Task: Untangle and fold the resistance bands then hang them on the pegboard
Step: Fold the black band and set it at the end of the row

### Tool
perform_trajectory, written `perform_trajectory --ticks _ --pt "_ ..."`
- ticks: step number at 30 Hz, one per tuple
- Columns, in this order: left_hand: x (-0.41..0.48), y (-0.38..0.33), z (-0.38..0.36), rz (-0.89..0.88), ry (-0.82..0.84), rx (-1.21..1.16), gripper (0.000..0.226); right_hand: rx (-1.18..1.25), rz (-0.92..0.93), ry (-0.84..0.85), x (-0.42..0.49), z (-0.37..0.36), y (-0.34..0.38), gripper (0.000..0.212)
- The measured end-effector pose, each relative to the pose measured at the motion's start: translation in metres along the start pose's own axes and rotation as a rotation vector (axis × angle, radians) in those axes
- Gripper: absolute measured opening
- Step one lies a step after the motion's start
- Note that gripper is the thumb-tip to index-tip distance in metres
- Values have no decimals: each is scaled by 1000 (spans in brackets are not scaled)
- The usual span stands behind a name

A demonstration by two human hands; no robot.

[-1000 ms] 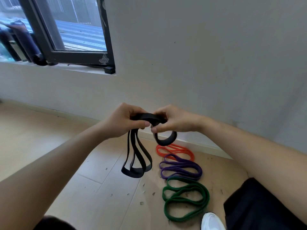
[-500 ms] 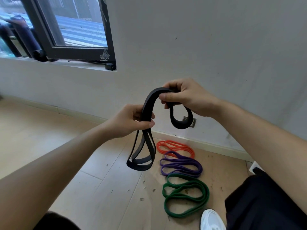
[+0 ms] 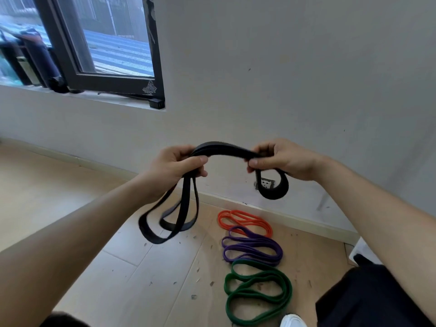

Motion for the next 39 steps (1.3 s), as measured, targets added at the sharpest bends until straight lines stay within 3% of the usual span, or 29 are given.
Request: perform_trajectory --ticks 3,5,13,17,21,28,39 --pt "-2 -3 -5 -18 34 56 11 -215 -112 148 0 -27 -14 24" --pt "-2 -2 -10 -16 68 99 12 -215 -113 198 2 -48 -10 27" --pt "-4 -2 -6 -38 102 211 17 -32 87 45 16 -69 27 27" --pt "-5 2 2 -39 132 366 20 -100 112 42 16 -64 33 23" --pt "-9 3 1 -68 197 479 9 -176 121 8 15 -63 36 20" --pt "-4 2 9 -109 162 593 17 -311 53 35 11 -60 32 25" --pt "-7 16 -15 -96 173 399 36 -2 172 -35 7 -59 42 16"
Point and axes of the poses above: each hand's wrist, its own x-axis towards the middle knuckle, its own z-axis out of the back of the hand, y = z × x, the point moved 7 cm from there along x, towards the middle knuckle
